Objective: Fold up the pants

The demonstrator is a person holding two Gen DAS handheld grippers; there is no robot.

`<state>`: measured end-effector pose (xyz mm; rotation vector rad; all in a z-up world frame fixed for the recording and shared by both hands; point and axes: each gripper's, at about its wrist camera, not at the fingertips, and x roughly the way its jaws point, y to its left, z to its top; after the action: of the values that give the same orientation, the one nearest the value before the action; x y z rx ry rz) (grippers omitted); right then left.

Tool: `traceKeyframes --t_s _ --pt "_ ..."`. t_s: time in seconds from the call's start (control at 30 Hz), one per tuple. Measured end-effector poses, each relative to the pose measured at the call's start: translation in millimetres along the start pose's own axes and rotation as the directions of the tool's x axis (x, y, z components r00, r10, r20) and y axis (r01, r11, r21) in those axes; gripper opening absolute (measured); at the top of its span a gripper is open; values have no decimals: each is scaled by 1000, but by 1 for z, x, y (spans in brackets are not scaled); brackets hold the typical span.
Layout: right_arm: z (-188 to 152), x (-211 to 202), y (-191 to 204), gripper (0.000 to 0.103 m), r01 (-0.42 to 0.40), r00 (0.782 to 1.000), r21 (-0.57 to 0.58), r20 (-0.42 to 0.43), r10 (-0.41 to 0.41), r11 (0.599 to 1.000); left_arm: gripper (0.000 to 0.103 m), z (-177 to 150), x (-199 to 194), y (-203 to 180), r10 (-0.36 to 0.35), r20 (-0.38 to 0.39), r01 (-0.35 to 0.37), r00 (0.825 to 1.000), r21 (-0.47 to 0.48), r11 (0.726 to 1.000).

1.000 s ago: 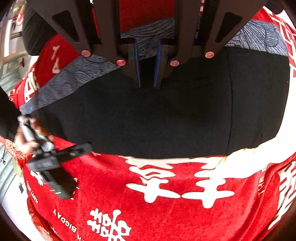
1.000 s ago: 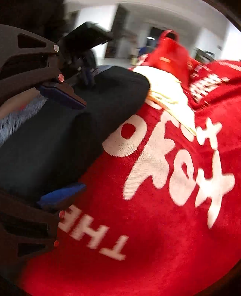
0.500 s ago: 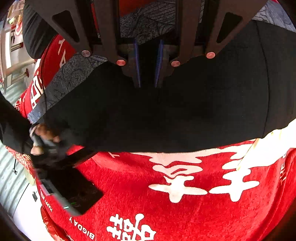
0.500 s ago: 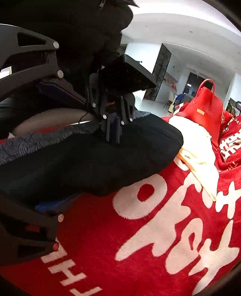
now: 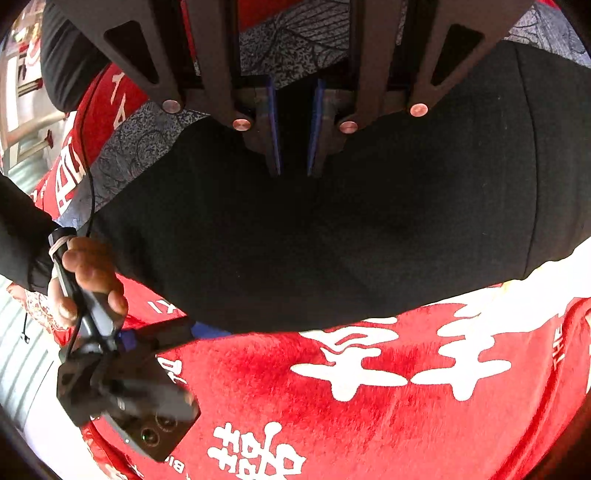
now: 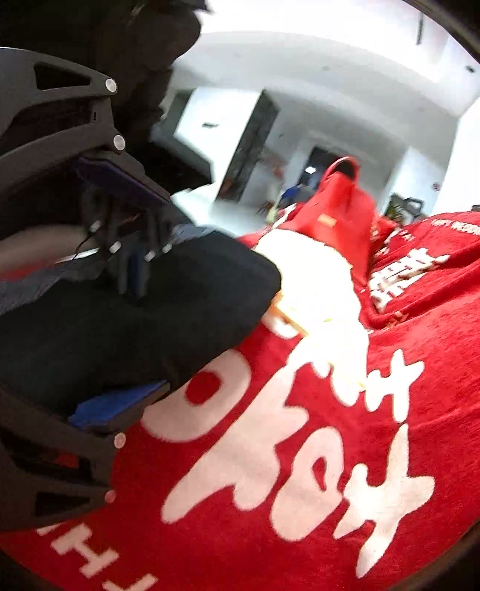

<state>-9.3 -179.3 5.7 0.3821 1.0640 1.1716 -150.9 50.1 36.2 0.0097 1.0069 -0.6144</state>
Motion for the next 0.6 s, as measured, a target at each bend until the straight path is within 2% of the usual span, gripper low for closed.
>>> traceKeyframes --t_s 0.1,0.2,0.3,0.33,0.43,0.53,0.6 --pt "-2 -9 -7 93 -28 997 61 78 24 998 15 0 0 6 -26 2 26 1000 -29 999" --pt "-9 -3 -7 92 -53 998 100 -13 55 994 15 0 0 8 -34 3 34 999 -35 999" --pt "-9 9 -8 92 30 989 68 -148 -20 997 15 -3 -1 4 -20 7 20 1000 -8 1000" --pt "-8 12 -14 92 35 984 78 -176 -21 996 15 -3 -1 3 -17 8 17 1000 0 1000" --pt "-3 15 -26 92 -9 973 109 -229 34 994 15 -2 -1 4 -21 9 21 1000 -1 1000" --pt "-3 14 -22 92 1 959 63 -282 17 998 15 -1 -2 4 -23 0 23 1000 0 1000" --pt "-8 -1 -21 92 15 951 33 -308 -4 999 15 -2 -2 3 -22 0 22 1000 6 1000"
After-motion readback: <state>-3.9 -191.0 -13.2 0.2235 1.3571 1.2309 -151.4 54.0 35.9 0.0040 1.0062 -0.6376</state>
